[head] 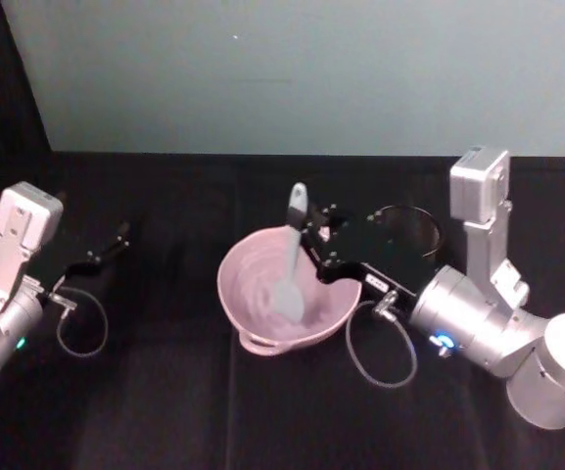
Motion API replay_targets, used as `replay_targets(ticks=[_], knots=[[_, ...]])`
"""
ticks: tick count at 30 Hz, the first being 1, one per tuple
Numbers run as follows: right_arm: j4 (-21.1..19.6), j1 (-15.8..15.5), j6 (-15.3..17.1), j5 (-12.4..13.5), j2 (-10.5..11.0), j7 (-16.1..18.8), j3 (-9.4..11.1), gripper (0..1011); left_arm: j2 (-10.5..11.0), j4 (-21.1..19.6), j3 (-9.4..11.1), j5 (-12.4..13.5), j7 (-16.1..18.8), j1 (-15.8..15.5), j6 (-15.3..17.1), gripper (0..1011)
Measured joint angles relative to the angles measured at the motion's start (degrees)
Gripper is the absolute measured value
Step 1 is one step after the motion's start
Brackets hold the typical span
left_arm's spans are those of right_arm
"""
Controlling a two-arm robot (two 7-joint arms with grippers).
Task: Use the one hand to pick up the spoon and stir the clear water in the bowl.
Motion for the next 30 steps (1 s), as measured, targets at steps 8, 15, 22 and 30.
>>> replay_targets(ticks=[8, 15, 22, 30], knots=[[4.12, 2.58, -2.24, 0.45, -3.43, -1.01, -3.18, 110, 0.00, 0.00, 0.00, 0.00, 0.00, 0.00, 0.00, 1011], [10.07, 5.69, -5.78, -2.31, -6.28, -4.12, -3.88, 110, 0.00, 0.00, 0.00, 0.00, 0.00, 0.00, 0.00, 1011], [14.07, 7.58, -7.02, -4.53, -7.99, -7.43, -2.00, 110, 0.00, 0.00, 0.00, 0.00, 0.00, 0.00, 0.00, 1011], [12.83, 7.11, -6.69, -5.73, -6.99, -8.63, 0.41, 110, 0.00, 0.00, 0.00, 0.00, 0.00, 0.00, 0.00, 1011]])
